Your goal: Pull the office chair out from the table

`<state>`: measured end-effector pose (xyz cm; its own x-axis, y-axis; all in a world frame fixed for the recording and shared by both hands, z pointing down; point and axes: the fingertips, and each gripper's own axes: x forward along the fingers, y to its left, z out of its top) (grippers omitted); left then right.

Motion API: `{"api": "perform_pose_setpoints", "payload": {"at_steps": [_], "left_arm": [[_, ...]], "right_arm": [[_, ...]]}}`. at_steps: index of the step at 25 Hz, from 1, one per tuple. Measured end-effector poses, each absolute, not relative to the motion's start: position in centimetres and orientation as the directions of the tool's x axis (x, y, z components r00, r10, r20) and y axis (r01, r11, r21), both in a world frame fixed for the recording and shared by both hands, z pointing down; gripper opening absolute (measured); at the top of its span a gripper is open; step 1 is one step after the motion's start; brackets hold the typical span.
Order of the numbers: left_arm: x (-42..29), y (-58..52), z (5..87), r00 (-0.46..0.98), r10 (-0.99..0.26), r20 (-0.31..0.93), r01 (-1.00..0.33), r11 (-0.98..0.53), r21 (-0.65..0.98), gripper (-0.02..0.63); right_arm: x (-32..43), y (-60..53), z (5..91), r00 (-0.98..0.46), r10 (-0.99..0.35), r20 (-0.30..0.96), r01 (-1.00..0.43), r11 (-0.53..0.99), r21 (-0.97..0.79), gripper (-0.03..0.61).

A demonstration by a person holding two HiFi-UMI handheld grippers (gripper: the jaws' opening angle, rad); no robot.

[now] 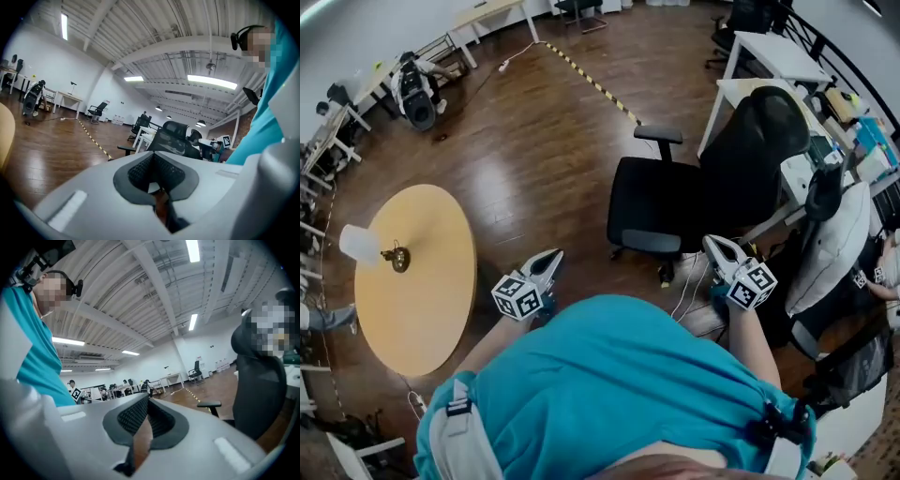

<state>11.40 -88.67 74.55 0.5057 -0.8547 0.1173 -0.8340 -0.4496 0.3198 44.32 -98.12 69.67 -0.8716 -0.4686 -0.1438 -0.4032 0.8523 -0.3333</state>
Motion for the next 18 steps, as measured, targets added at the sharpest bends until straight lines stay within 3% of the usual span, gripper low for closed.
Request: {"api": "perform_pose_setpoints", "payload": {"at_steps": [12, 18], "left_arm": [[4.3, -78.3, 68.8, 0.412, -0.909, 0.064, -0.878, -0.377, 0.295, 0.032], [-2.5, -72.2, 65.2, 0.512, -0.859, 0.011, -0.818, -0.484, 0.311, 0.031]], "right_arm": [[29.2, -93.5, 66.2, -0.963, -0.226, -0.150, -0.170, 0.934, -0.313, -0.002], [22.9, -85.8, 61.3, -0.948, -0.304, -0.096, -0.269, 0.925, -0.269, -0.002]]}}
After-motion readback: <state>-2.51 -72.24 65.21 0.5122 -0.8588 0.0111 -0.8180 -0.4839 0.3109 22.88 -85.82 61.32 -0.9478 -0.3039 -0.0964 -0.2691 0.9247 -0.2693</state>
